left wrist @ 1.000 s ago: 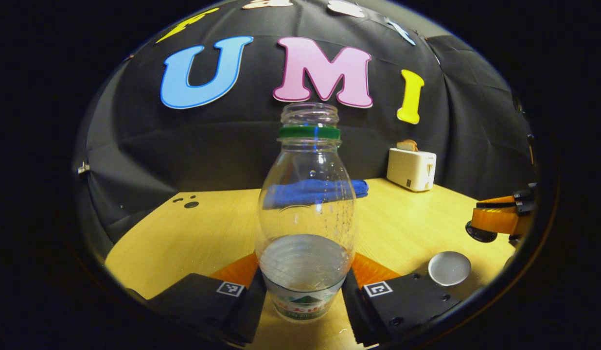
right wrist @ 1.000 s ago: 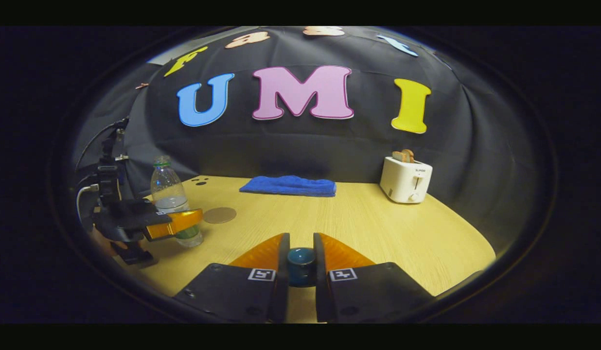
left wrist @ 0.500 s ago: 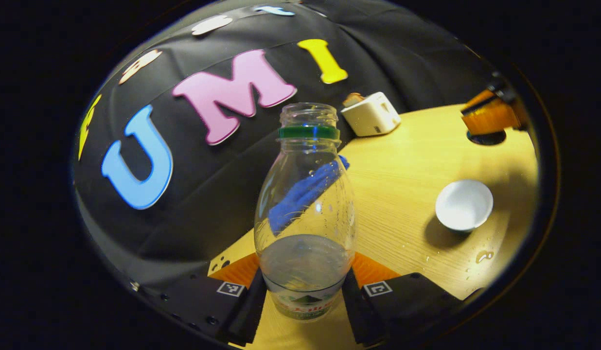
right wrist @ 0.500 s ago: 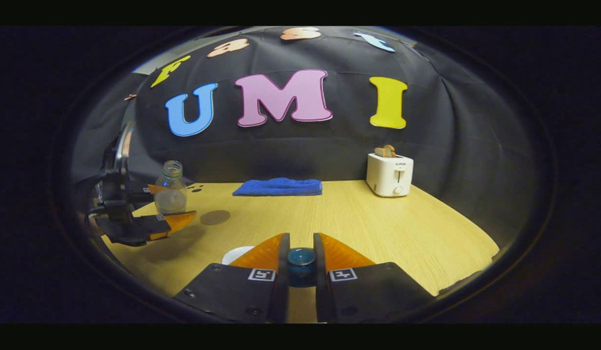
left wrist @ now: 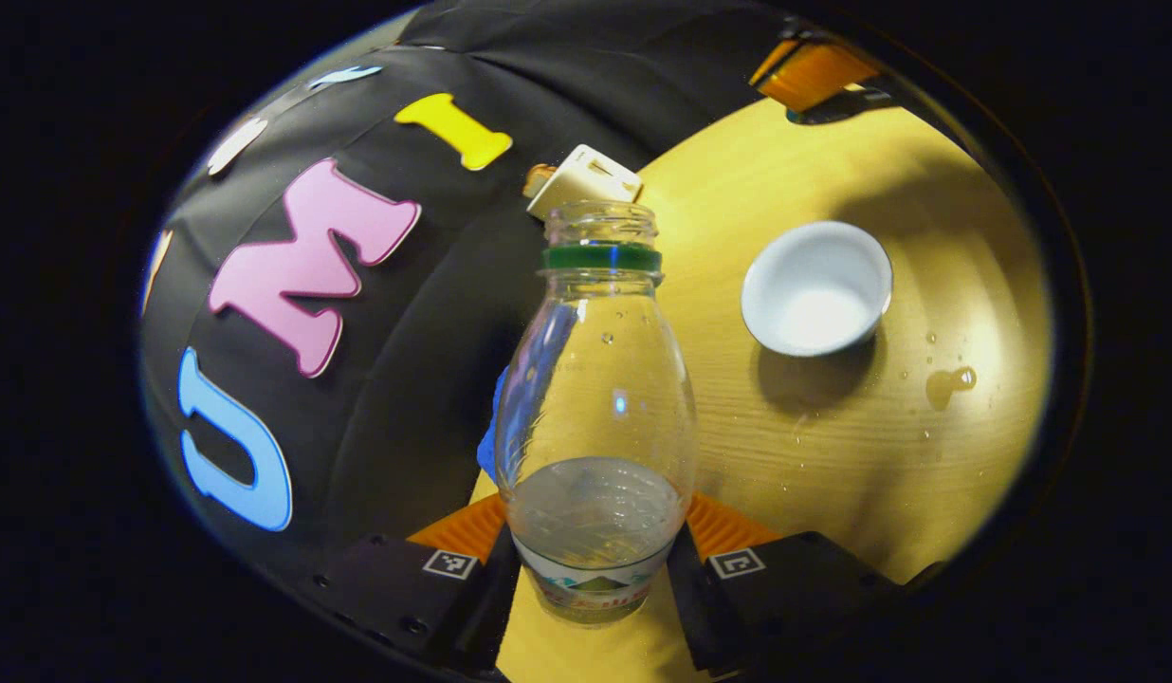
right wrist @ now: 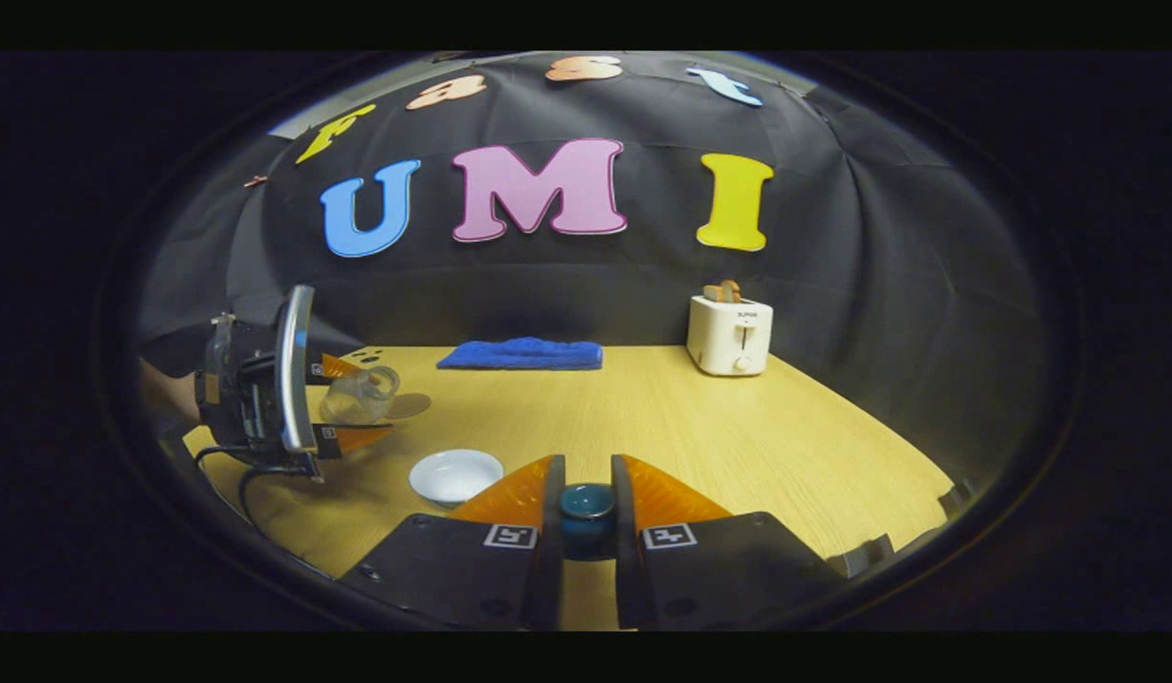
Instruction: Open the teacup lid with one hand, grasp the water bottle and pour water into the teacup with the other hand; after pouring, place the water bottle on the coaster and then close the teacup lid.
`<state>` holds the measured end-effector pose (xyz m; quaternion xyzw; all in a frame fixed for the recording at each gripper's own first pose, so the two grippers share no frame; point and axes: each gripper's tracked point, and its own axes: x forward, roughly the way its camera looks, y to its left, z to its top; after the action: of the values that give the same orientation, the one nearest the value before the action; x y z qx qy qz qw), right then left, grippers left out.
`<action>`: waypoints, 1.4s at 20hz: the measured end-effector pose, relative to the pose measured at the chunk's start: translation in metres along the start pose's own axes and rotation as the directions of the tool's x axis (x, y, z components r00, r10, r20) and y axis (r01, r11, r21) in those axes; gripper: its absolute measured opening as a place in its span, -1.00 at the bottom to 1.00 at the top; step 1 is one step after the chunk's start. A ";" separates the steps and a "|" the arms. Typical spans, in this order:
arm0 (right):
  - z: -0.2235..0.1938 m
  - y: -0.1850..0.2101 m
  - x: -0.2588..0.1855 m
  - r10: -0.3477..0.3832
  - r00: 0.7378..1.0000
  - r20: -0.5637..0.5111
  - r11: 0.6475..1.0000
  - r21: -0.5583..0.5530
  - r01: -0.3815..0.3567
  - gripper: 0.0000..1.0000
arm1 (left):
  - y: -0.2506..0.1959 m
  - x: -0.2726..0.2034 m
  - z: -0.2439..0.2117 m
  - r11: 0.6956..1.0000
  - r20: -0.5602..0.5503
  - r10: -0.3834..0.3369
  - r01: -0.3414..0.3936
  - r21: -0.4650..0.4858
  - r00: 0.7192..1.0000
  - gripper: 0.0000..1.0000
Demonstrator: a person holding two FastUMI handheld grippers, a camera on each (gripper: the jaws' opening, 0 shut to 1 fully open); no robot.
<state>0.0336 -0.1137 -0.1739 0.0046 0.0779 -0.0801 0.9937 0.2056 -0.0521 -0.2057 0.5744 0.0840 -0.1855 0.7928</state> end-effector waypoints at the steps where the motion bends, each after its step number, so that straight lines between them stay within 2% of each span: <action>1: -0.001 0.000 -0.002 -0.002 1.000 -0.002 1.000 0.004 0.002 -0.47 | -0.001 0.000 0.000 1.000 -0.005 -0.008 0.008 0.030 1.000 0.47; 2: -0.005 0.001 -0.005 0.001 1.000 -0.008 1.000 0.005 -0.001 -0.50 | -0.002 0.002 0.001 0.998 -0.007 -0.011 0.011 0.064 1.000 0.47; 3: -0.008 0.002 -0.007 0.004 1.000 -0.013 1.000 0.004 -0.004 -0.44 | -0.001 0.005 0.003 0.995 -0.001 -0.006 0.006 0.104 1.000 0.47; 4: -0.009 0.000 -0.009 0.003 1.000 -0.012 1.000 0.002 -0.003 -0.55 | -0.001 0.007 0.006 0.989 0.008 -0.009 0.007 0.147 1.000 0.47; 5: -0.008 0.001 -0.011 0.000 1.000 -0.011 1.000 0.000 0.000 -0.55 | -0.002 0.011 0.010 0.982 0.020 -0.018 0.014 0.189 1.000 0.47; 10: -0.011 0.001 -0.015 -0.009 1.000 -0.020 1.000 0.005 0.009 -0.51 | -0.008 0.015 0.019 0.933 0.058 -0.058 0.034 0.358 0.997 0.47; 12: -0.011 0.002 -0.015 -0.012 1.000 -0.016 1.000 0.011 0.012 -0.44 | -0.008 0.020 0.021 0.916 0.061 -0.060 0.031 0.400 0.996 0.48; 13: -0.013 0.003 -0.015 -0.011 1.000 -0.018 1.000 0.017 0.011 -0.55 | -0.005 0.023 0.022 0.907 0.061 -0.059 0.028 0.421 0.996 0.47; 14: -0.014 0.005 -0.016 -0.004 1.000 -0.023 1.000 0.024 0.005 -0.44 | -0.003 0.027 0.023 0.898 0.063 -0.057 0.023 0.440 0.996 0.47; 15: -0.018 0.008 -0.016 0.001 1.000 -0.029 0.999 0.034 0.000 -0.50 | -0.002 0.029 0.024 0.890 0.065 -0.055 0.019 0.455 0.996 0.47; 18: -0.021 0.016 -0.017 0.020 0.999 -0.037 0.997 0.077 -0.017 -0.44 | -0.003 0.035 0.025 0.868 0.071 -0.061 0.018 0.496 0.996 0.48; 21: -0.024 0.020 -0.017 0.020 0.999 -0.040 0.998 0.057 -0.018 -0.43 | 0.000 0.036 0.026 0.833 0.085 -0.058 0.002 0.553 0.995 0.48; 24: -0.026 0.019 -0.017 0.023 0.998 -0.052 0.998 0.055 -0.020 -0.49 | 0.003 0.038 0.027 0.815 0.106 -0.045 -0.025 0.579 0.993 0.47; 25: -0.027 0.020 -0.017 0.024 0.998 -0.055 0.998 0.059 -0.020 -0.43 | 0.005 0.038 0.028 0.802 0.114 -0.041 -0.035 0.597 0.993 0.48; 26: -0.028 0.021 -0.016 0.025 0.998 -0.059 0.998 0.061 -0.021 -0.50 | 0.004 0.039 0.029 0.787 0.120 -0.043 -0.040 0.616 0.992 0.48; 28: -0.029 0.023 -0.016 0.031 0.998 -0.063 0.998 0.059 -0.027 -0.44 | 0.006 0.038 0.029 0.769 0.121 -0.048 -0.041 0.638 0.992 0.48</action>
<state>0.0170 -0.0875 -0.2000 0.0374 0.1069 -0.0679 0.9912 0.2400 -0.0854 -0.2041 0.7962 -0.0348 -0.2416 0.5536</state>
